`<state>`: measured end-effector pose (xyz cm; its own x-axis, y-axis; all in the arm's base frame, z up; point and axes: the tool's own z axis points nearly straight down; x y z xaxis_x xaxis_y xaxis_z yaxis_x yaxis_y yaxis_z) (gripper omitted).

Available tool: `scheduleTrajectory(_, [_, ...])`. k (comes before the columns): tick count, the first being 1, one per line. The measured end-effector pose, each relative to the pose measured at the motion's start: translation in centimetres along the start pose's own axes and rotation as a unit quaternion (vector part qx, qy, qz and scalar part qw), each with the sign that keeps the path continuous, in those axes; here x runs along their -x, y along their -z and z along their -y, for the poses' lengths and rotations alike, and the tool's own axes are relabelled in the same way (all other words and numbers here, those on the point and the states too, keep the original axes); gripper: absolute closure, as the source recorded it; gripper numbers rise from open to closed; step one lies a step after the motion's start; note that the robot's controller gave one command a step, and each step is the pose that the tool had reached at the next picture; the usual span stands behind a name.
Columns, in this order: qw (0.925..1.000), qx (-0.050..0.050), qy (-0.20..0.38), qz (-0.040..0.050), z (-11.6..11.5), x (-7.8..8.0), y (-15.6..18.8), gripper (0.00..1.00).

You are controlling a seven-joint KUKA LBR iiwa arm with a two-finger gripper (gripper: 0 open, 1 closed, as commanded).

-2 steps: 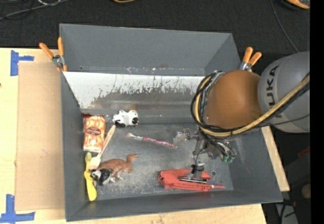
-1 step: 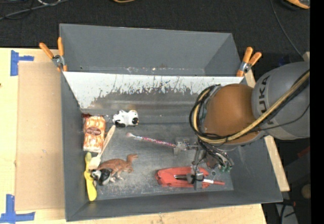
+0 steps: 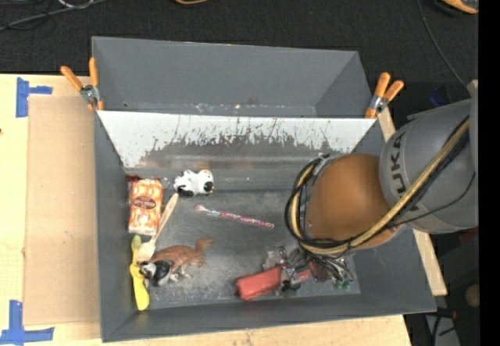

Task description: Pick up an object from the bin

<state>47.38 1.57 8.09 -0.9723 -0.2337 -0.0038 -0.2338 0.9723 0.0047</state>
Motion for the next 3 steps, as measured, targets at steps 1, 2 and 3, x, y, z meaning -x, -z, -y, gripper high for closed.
scheduleTrajectory(1, [1.0000,0.000,0.000,0.0000,0.0,0.0,0.0,1.00])
scheduleTrajectory(2, [1.0000,0.001,-0.005,-0.0031,0.6,0.7,7.1,1.00])
scheduleTrajectory(3, [0.9997,0.001,-0.026,-0.0033,0.7,0.0,14.4,1.00])
